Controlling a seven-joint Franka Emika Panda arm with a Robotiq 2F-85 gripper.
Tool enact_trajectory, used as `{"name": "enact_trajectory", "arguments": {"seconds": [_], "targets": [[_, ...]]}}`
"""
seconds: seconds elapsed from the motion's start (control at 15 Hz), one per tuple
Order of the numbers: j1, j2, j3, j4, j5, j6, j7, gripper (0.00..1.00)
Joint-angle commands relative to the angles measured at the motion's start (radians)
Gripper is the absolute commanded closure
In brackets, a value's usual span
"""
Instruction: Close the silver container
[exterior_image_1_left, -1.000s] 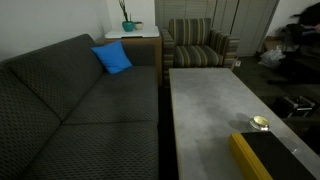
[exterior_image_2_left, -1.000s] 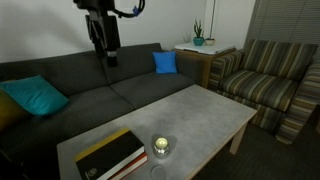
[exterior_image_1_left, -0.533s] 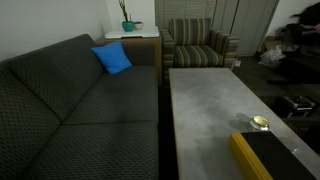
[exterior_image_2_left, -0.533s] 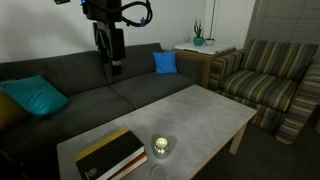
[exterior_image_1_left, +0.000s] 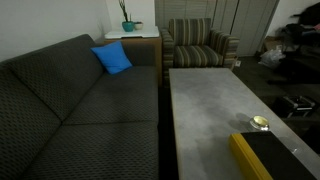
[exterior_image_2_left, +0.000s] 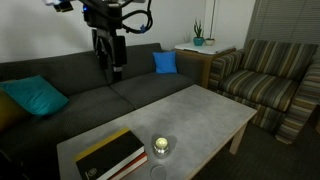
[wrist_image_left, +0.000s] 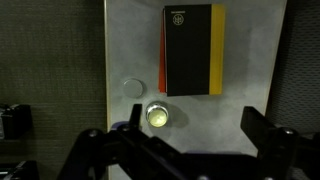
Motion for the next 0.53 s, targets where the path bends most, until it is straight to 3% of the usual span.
{"name": "enact_trajectory", "arguments": {"seconds": [0.0,0.47], "targets": [[-0.023,0.112,0.002,0.046,0.025,0.034,-0.121,0.0],[-0.109,0.337,0.045,0.151,0.111,0.107,-0.325,0.0]]}}
